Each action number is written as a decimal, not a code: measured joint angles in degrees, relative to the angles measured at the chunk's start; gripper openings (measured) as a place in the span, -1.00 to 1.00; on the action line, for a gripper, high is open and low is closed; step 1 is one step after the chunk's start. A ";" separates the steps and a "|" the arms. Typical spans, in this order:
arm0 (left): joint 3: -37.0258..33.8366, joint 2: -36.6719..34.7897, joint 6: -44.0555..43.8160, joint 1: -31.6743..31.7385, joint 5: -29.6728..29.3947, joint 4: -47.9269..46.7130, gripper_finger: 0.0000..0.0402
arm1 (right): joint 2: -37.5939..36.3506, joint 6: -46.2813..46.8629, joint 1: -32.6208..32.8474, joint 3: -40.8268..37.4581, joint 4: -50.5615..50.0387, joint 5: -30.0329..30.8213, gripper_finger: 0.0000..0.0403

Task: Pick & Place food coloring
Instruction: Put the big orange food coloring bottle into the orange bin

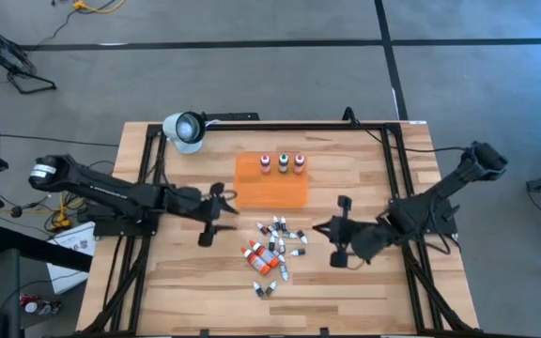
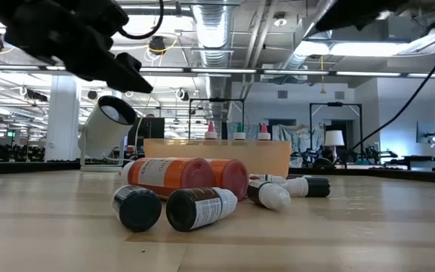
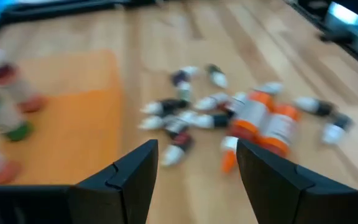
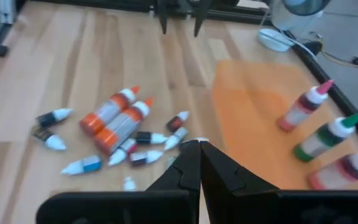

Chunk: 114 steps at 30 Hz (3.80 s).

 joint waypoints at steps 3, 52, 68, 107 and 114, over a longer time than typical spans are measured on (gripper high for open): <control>0.00 2.89 -0.03 -3.35 1.42 1.20 0.06 | -0.07 0.97 3.61 -3.62 4.43 1.40 -1.00; 1.57 30.49 4.20 -11.33 -0.77 22.14 0.06 | 4.04 13.29 13.00 -16.64 22.41 9.57 -1.00; 1.60 32.11 4.19 -11.33 -0.87 21.98 0.06 | 4.04 13.29 12.98 -16.64 23.05 9.59 -1.00; 1.70 36.06 2.30 -11.22 -0.37 26.70 -0.35 | 4.04 12.77 12.99 -16.60 23.63 9.59 -1.00; 1.71 35.66 0.87 -11.22 -0.35 25.41 -0.40 | 4.04 12.76 12.99 -16.60 23.63 9.57 -1.00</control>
